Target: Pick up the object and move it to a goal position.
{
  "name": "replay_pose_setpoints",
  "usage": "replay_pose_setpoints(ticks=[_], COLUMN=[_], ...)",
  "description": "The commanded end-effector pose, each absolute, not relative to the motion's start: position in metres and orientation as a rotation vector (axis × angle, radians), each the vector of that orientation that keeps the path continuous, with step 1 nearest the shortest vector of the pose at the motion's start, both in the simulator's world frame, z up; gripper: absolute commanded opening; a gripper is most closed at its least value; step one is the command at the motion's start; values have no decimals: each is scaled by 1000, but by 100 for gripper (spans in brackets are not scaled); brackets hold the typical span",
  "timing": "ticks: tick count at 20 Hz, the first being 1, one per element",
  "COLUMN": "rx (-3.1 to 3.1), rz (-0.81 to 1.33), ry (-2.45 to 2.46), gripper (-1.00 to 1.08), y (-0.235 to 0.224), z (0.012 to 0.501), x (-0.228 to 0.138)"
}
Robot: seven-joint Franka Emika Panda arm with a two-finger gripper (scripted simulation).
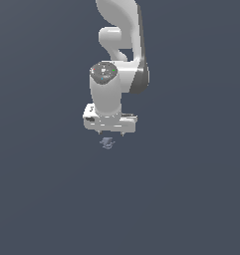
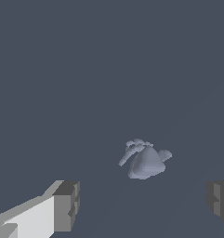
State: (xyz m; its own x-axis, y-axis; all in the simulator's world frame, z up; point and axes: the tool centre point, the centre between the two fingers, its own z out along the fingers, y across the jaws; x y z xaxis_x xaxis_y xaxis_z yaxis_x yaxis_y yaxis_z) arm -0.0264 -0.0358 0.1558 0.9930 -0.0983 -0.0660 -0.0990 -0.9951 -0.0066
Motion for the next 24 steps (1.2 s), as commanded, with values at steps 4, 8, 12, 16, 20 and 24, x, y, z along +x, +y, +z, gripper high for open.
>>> replay_pose_setpoints(ticks=[4, 8, 12, 16, 20, 24], rx=[-3131, -3132, -3127, -3115, -3099, -3083], rz=[91, 77, 59, 40, 25, 13], ry=[54, -59, -206, -363, -495, -594], gripper=[100, 100, 100, 100, 100, 100], y=[-40, -44, -49, -54, -58, -61], z=[147, 138, 126, 113, 103, 96], x=[-29, -31, -35, -40, -44, -47])
